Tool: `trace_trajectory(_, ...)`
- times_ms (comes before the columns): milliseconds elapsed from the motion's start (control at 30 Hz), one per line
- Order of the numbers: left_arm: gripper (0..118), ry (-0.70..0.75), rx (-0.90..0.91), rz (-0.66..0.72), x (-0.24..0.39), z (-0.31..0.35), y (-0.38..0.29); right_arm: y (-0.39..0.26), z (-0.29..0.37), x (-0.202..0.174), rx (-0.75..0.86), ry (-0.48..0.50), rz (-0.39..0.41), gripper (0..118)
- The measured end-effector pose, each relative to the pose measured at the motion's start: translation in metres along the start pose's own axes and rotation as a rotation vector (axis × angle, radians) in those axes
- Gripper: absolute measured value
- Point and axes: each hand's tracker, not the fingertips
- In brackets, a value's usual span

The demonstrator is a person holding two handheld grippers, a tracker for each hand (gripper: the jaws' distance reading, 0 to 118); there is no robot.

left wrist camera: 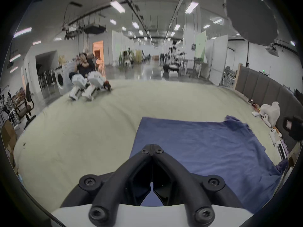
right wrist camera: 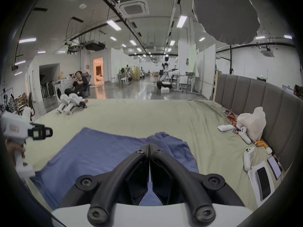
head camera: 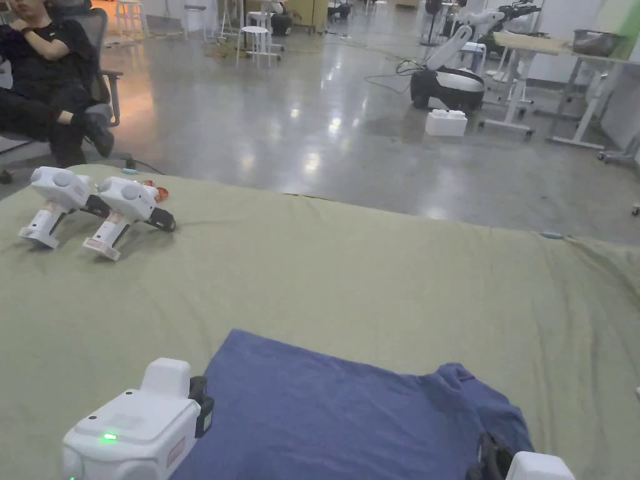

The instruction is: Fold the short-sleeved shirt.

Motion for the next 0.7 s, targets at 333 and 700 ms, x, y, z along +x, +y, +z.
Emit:
trace_trajectory(333, 4, -0.096, -0.226, 0.046, -0.038, -0.175, 0.081, -0.008, -0.042, 0.024, -0.098, -0.024, -0.001, 0)
trace_trajectory(700, 78, -0.001, -0.378, -0.014, 0.008, -0.223, 0.086, -0.031, -0.058, 0.063, -0.203, -0.107, 0.009, 0)
